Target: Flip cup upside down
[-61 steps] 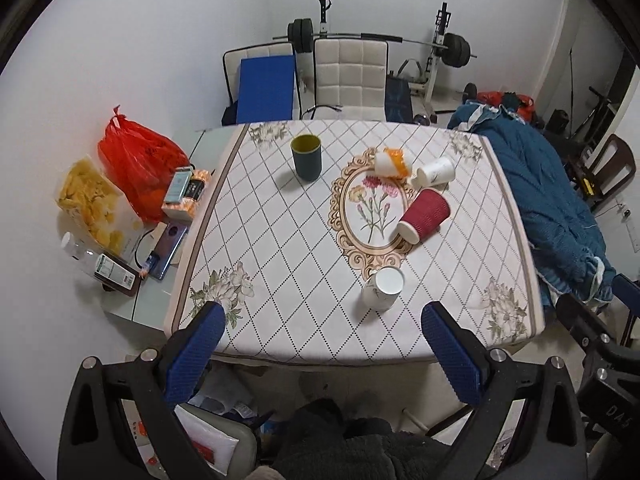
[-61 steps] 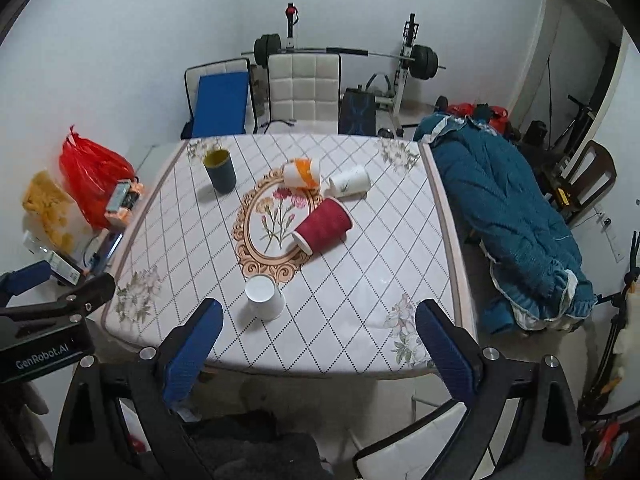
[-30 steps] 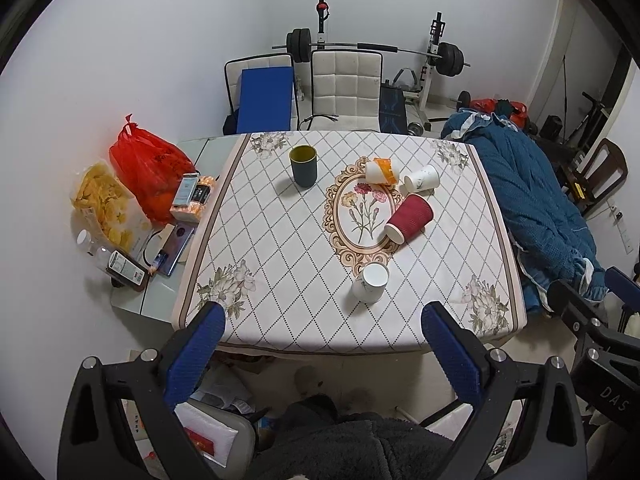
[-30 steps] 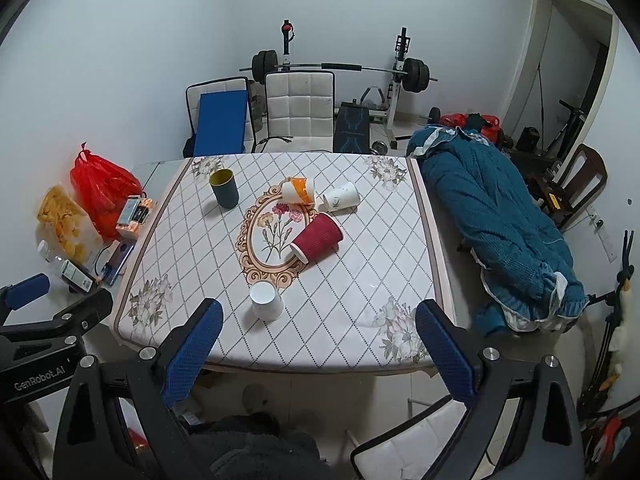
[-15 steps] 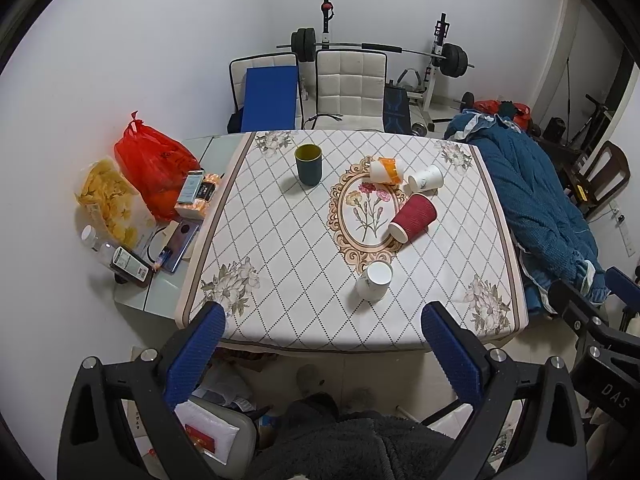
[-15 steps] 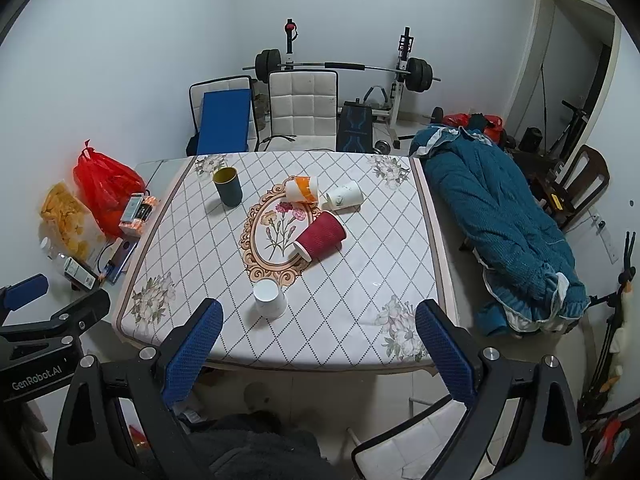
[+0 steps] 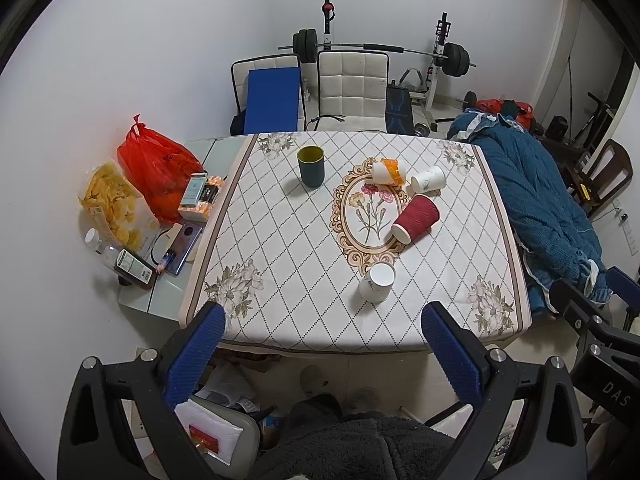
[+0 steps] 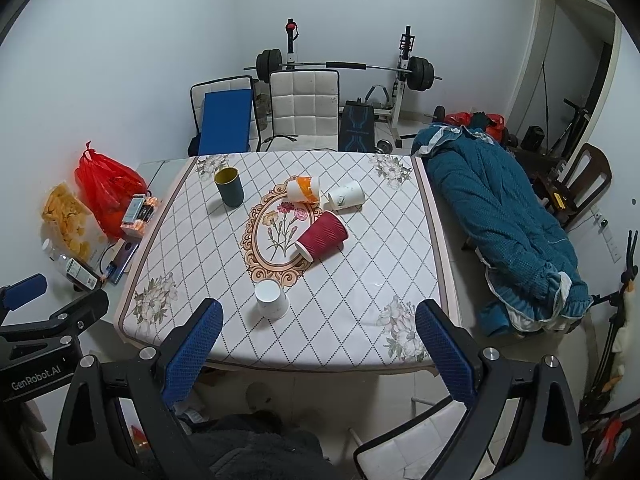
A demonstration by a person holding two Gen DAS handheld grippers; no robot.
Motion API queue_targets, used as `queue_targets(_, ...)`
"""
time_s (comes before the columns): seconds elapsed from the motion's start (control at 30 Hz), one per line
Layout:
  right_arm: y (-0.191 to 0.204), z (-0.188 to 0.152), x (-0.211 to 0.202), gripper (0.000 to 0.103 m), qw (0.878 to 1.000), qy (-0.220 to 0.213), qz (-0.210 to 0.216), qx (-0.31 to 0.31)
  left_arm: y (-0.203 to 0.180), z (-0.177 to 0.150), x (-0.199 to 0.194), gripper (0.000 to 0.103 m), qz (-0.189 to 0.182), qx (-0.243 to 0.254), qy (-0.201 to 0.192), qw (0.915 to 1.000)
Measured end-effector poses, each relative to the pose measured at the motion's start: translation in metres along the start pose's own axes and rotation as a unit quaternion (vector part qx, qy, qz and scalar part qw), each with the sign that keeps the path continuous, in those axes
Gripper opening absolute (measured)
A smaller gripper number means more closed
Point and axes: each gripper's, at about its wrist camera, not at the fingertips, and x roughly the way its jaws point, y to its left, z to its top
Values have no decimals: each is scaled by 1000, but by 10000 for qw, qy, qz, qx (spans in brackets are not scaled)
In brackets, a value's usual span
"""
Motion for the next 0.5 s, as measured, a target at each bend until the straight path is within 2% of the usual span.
queue_targets(0.5, -3, 3, 4, 99, 9999, 31, 74, 68, 7, 4, 0, 101, 0, -15, 1, 10000)
